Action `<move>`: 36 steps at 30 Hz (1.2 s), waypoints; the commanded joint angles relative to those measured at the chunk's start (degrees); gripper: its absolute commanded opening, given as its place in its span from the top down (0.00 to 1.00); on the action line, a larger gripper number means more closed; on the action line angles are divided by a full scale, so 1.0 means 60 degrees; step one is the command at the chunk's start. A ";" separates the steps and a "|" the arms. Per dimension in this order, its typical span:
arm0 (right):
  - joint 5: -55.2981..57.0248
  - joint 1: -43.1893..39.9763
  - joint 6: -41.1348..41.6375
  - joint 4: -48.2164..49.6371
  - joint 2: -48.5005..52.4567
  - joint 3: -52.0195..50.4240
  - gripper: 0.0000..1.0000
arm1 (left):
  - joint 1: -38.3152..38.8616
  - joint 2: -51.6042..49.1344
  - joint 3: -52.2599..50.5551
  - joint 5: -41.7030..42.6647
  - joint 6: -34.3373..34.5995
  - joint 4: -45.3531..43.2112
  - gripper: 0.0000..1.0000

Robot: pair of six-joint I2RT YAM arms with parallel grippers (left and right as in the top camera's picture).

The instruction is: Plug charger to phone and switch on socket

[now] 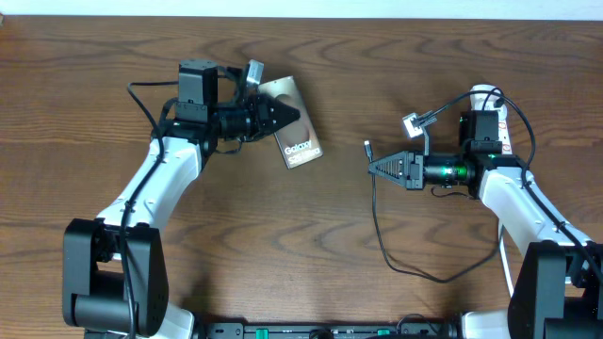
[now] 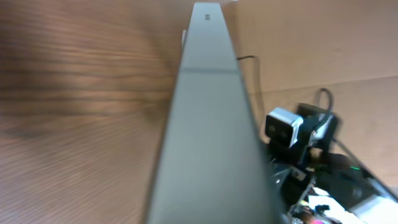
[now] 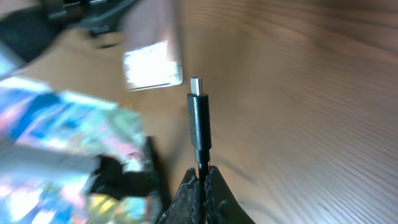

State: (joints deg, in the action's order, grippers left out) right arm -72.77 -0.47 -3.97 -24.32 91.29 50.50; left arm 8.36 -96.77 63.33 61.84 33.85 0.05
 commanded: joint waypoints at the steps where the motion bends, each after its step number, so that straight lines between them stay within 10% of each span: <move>1: -0.2612 0.0142 -0.1260 0.0058 -0.0069 0.0004 0.99 | 0.0040 0.0182 0.0171 0.1322 0.1290 -0.0994 0.93; 21: -0.2787 0.1104 -0.1311 0.0503 -0.0073 0.0004 0.99 | 0.0823 0.0182 0.0171 0.0590 0.4572 -0.4699 0.93; 36: -0.2787 0.1158 -0.1271 0.0707 -0.0073 0.0004 0.99 | 0.0849 0.0182 0.0168 0.0874 0.3967 -0.4852 0.93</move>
State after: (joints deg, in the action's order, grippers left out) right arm -87.77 6.24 -10.83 -20.25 91.29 50.50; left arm 13.41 -96.77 63.33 65.69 59.53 -28.36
